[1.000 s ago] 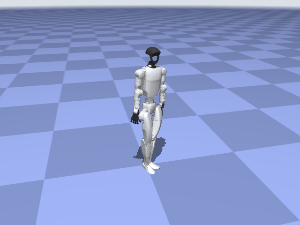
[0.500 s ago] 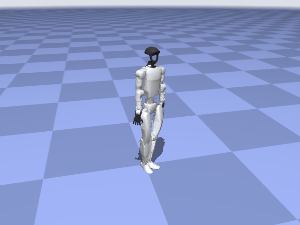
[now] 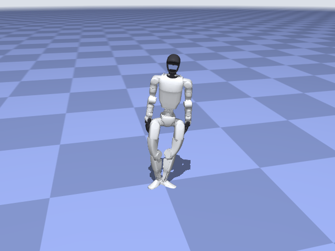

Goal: In place motions

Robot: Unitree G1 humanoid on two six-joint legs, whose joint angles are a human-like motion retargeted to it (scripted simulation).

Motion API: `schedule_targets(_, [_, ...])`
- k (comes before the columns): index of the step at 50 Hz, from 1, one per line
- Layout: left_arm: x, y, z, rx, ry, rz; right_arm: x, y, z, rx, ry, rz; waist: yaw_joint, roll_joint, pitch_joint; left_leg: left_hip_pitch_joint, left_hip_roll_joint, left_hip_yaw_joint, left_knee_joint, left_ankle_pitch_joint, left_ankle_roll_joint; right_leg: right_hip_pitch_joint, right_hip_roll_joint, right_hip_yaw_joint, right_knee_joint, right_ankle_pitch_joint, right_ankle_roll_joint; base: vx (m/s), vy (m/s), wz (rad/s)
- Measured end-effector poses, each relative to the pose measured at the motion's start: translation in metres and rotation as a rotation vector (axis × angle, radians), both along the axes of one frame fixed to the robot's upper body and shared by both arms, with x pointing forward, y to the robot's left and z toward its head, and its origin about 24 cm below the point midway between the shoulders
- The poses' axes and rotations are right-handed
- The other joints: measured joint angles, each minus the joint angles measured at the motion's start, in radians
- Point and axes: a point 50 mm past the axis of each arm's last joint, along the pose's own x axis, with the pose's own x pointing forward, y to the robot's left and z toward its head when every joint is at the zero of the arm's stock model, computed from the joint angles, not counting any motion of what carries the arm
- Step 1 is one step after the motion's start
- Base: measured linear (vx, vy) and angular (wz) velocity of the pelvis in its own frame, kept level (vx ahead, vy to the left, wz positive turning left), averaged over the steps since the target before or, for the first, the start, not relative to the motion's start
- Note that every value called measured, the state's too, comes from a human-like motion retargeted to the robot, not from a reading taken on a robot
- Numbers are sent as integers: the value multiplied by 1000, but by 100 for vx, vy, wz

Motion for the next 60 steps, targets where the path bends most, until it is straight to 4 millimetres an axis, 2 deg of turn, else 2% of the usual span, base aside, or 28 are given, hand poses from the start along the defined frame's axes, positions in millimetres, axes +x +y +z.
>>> schedule_targets(2, [8,3,-1,13,-41,5,-10,-9,0,-42,34,-30,81,-6,-17,11,6,110,-5,-29,-24,42,-25,-92,31,6,-8,24,7,-348])
schedule_targets(3, [10,5,-1,16,-50,1,-14,-12,0,-56,49,-47,108,-9,-20,18,7,142,-4,-38,-33,45,-38,-80,46,19,-6,29,2,-203])
schedule_targets(5, [14,9,0,30,-57,-20,-29,-19,0,-89,108,-108,55,-15,-19,25,-16,100,6,-52,-36,52,-61,-99,15,142,55,29,0,-19])
schedule_targets(8, [17,15,1,58,-51,2,-41,-21,1,-104,173,-132,16,-19,-29,34,-15,114,25,-61,-51,23,-38,14,-27,164,52,29,-8,-36])
schedule_targets(11, [21,15,1,73,-59,24,-46,-19,1,-92,204,-137,-1,-13,-32,36,3,131,45,-62,-64,23,-29,-1,-60,183,38,28,-7,-69])
schedule_targets(20, [42,6,0,44,-137,33,-27,-10,0,-53,118,-77,-123,60,-29,41,39,168,60,-72,-92,-11,32,104,-107,198,38,21,0,-38])
schedule_targets(25, [48,0,0,20,-141,-26,-24,-4,-1,-21,120,-125,-191,89,-42,40,42,142,75,-66,-105,-29,70,82,-143,200,2,24,-1,14])
schedule_targets(31, [39,-4,-1,9,-104,-59,-19,-5,-1,-43,97,-65,-199,107,-47,75,68,149,100,-44,-133,-19,76,121,-133,186,5,26,-4,-36])
schedule_targets(37, [12,0,-1,45,-15,-69,-19,-3,-1,-36,97,-33,-214,103,-71,116,102,134,163,27,-142,-11,82,168,-136,176,-15,31,-8,-41])
schedule_targets(40, [-3,4,-1,70,23,-28,-20,0,-1,-27,102,-32,-188,59,-90,133,133,167,269,90,-112,-4,53,242,-132,172,-17,29,-10,-87])
schedule_targets(42, [-10,10,0,95,38,1,-19,4,-1,-14,108,-31,-202,13,-96,88,197,107,462,118,-49,12,12,248,-136,178,-14,29,-10,-22])
schedule_targets(45, [-18,16,1,124,53,47,-17,5,-1,-4,123,-2,-244,-15,-92,-73,312,-109,798,143,101,37,-15,230,-154,196,-5,29,-13,14])
schedule_targets(47, [-23,16,2,130,67,80,-17,4,-1,-5,134,31,-221,-24,-78,-116,352,-235,917,153,135,60,20,265,-154,185,-17,24,-11,-115])
schedule_targets(48, [-22,13,1,127,65,97,-15,2,0,-10,131,46,-173,-40,-87,-120,324,-234,920,161,135,48,12,316,-152,187,-22,10,9,-211])
schedule_targets(50, [-17,5,0,108,52,138,-9,-2,0,-30,105,60,-102,-70,-84,-150,207,-326,888,130,92,32,-19,391,-139,197,-17,1,21,-195])
schedule_targets(55, [5,-10,-3,67,-30,172,7,-12,2,-57,39,38,-54,-95,-43,-170,17,-479,697,-31,11,37,-35,455,-137,209,-19,5,20,-104])
schedule_targets(57, [9,-12,-3,68,-39,131,10,-14,3,-58,29,18,-43,-83,-33,-159,-41,-548,578,-37,-15,40,-21,469,-141,212,-18,11,17,-76])
schedule_targets(60, [11,-12,-4,93,-39,39,10,-17,3,-60,26,-21,-14,-47,-15,-112,-74,-599,343,15,-55,52,29,493,-146,213,-20,11,11,-98])
